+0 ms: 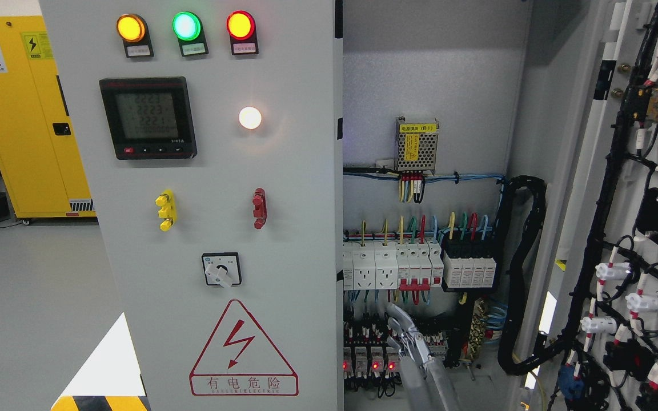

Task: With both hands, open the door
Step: 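Raise the right hand into the cabinet opening behind the lamp door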

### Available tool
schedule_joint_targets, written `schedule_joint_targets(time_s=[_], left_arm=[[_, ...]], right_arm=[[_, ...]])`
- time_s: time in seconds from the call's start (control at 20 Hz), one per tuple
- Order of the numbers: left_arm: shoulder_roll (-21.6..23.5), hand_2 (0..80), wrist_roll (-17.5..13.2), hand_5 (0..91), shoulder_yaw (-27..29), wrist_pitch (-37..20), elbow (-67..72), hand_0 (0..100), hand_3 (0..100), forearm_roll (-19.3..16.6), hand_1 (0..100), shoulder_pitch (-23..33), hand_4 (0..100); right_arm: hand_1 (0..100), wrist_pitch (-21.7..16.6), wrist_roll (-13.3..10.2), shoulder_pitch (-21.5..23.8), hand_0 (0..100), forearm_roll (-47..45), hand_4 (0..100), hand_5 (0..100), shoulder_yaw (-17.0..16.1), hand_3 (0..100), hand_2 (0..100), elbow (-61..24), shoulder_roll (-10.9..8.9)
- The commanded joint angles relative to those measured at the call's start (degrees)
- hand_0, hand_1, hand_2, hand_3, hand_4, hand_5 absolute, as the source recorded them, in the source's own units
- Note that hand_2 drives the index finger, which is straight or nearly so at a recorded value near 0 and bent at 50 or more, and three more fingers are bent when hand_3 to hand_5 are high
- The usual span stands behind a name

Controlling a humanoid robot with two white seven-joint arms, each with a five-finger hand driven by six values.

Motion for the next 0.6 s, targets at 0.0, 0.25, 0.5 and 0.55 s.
schedule_joint_targets(time_s=[0.0,0.25,0.5,0.55], left_arm=[[-0.10,0.0,-0.04,0.0,0.02,0.00,1.07,0,6,0.02,0,0.00,0],[-0.19,0.0,-0.04,0.0,0.02,0.00,1.07,0,6,0.02,0,0.00,0],[-0.19,0.0,-0.04,0.0,0.02,0.00,0.98,0,7,0.02,0,-0.09,0],[-0.19,0.0,-0.04,0.0,0.02,0.09,1.07,0,7,0.02,0,-0.09,0]], right_arm=[[8,1.72,0.04,-7.20,22,-0.05,0,0,-1.16,0,0,7.25,2.89],[8,2.07,0.04,-10.80,22,-0.05,0,0,-3.37,0,0,11.12,4.03],[8,5.32,0.13,-15.99,22,-0.05,0,0,-4.51,0,0,13.76,4.03],[8,5.32,0.13,-16.69,22,-0.05,0,0,-4.51,0,0,14.02,4.03]])
